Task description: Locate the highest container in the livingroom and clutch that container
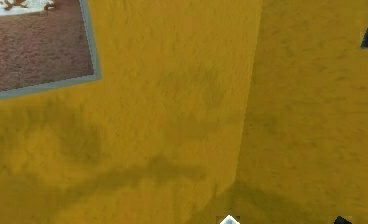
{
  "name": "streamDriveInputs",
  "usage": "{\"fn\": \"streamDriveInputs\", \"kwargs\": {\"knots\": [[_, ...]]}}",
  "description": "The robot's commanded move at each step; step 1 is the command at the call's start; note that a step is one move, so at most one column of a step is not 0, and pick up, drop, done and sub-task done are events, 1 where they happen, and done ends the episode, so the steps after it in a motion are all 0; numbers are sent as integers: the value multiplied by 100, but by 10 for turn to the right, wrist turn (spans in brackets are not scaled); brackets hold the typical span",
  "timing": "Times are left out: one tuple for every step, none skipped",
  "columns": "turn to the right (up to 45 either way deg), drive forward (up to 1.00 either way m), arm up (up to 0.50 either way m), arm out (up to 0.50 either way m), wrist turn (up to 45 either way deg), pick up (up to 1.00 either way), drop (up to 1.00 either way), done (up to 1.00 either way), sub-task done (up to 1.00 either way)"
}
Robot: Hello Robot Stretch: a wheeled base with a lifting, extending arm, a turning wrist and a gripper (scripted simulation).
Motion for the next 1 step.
{"fn": "streamDriveInputs", "kwargs": {"knots": [[0,0,-30,0,0,0,0,0,0]]}}
